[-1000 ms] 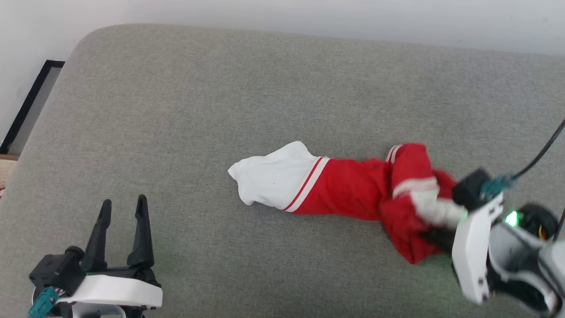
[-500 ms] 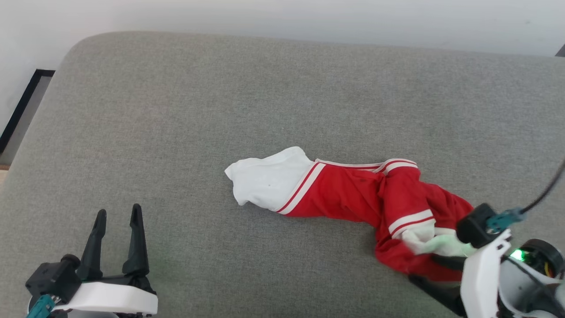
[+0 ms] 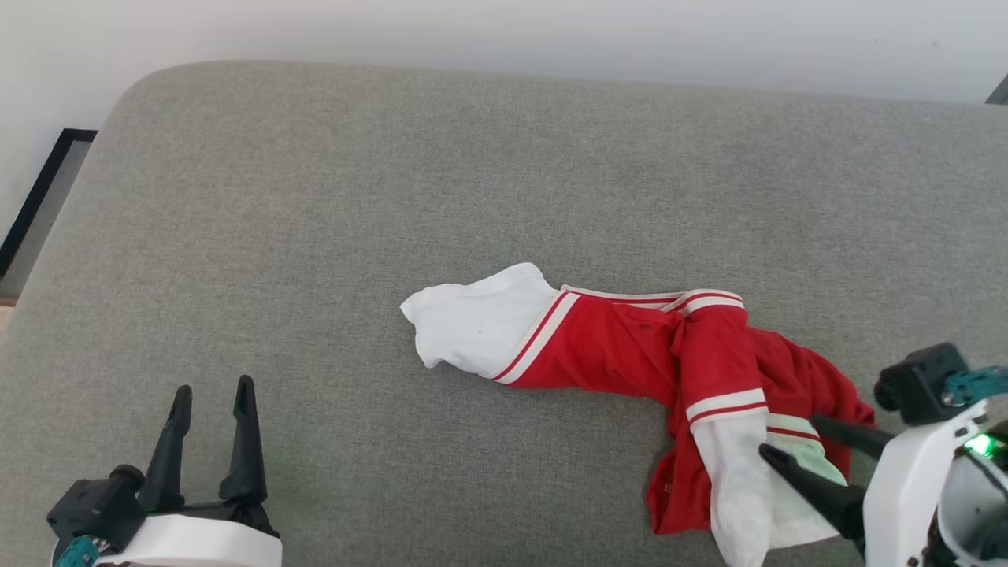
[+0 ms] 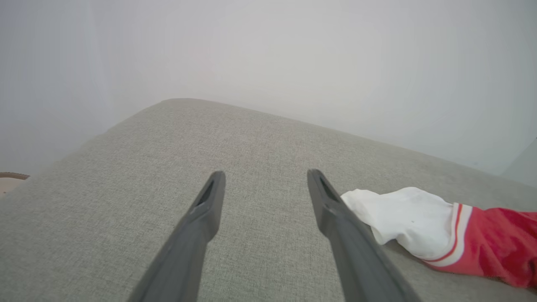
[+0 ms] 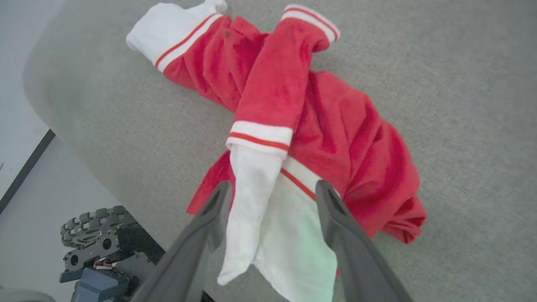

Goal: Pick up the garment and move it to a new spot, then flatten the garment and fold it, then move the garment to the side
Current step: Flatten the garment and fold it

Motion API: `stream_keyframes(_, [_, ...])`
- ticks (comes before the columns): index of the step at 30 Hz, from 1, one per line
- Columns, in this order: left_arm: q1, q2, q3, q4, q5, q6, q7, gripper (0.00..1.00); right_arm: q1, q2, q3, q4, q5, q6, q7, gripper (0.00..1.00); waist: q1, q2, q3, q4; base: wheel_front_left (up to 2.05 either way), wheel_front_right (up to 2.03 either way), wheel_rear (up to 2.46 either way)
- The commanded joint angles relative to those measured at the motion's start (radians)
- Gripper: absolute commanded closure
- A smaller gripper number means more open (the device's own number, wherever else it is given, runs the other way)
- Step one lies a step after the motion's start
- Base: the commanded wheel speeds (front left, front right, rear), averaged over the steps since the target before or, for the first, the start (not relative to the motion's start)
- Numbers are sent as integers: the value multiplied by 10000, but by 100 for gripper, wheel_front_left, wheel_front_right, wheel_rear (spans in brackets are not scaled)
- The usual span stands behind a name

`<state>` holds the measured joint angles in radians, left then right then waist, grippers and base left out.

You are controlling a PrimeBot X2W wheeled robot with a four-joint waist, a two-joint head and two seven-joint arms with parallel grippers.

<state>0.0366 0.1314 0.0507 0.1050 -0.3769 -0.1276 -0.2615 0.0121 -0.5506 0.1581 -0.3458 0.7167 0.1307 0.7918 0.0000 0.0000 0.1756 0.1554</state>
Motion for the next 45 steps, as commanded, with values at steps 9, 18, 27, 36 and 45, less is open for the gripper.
stream_keyframes(9, [-207,-48,-87,-60,-112,-24,-49,0,-162,288,836,682,-588,0,80,0,0,0,283,176,0,0,0])
stream_keyframes(18, [-337,-130,-98,-26,-110,-24,-49,0,-986,375,1611,1886,-713,-1,-588,100,0,0,433,270,0,0,0])
stream_keyframes(27, [-251,-137,28,-41,-71,-25,-49,0,-1734,37,298,1689,-432,0,-729,100,0,0,407,178,0,0,0])
stream_keyframes(36, [-496,-71,-220,36,-133,-25,-49,0,-3629,-312,-854,3344,-769,-1,-1095,100,0,0,467,365,0,0,0])
stream_keyframes(45, [-749,-45,-585,186,-168,-25,-50,0,-5683,-717,-802,7221,-1668,-3,-2246,100,0,0,622,786,0,0,0])
